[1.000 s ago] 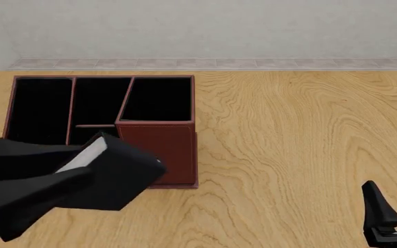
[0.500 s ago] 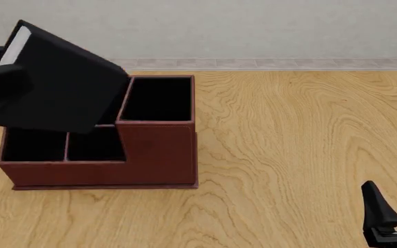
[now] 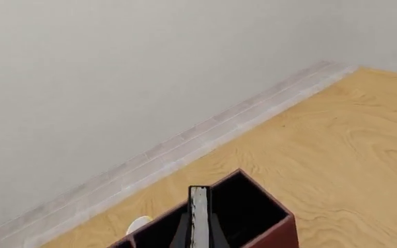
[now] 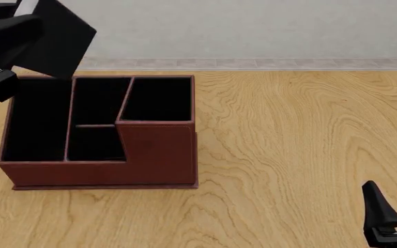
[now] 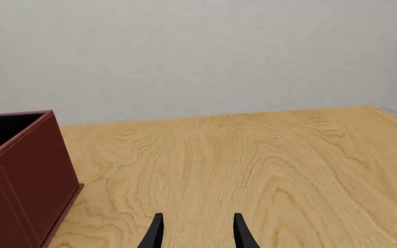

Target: Pick up the book and place it in the left compartment of the caddy.

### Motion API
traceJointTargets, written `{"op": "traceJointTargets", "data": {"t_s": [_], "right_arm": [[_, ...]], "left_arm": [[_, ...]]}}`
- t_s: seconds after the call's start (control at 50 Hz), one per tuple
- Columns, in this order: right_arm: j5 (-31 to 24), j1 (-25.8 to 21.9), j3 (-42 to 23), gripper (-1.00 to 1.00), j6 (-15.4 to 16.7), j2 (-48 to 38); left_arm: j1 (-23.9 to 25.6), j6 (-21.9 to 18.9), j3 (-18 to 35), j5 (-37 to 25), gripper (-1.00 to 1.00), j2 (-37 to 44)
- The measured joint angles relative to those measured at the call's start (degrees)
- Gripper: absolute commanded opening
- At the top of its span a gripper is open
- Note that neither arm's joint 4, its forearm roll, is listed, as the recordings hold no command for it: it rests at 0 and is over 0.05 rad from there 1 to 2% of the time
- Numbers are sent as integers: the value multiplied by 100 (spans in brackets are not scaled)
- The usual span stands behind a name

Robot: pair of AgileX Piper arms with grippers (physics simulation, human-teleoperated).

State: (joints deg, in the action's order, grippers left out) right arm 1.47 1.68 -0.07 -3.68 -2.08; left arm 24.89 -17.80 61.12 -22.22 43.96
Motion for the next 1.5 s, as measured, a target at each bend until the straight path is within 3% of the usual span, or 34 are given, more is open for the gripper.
{"op": "traceJointTargets", "data": {"t_s": [0.52,1.06,1.5], "right_arm": [[-30,29,-1,100,-61,48],[-31,46,0,100,-101,56],[17,26,1,100,-81,-7]], "left_arm": [[-1425,-79,231,80,-100,967],[-2085,340,806,-678,-100,1728],[-2505,344,1376,-1531,-100,2189]]}}
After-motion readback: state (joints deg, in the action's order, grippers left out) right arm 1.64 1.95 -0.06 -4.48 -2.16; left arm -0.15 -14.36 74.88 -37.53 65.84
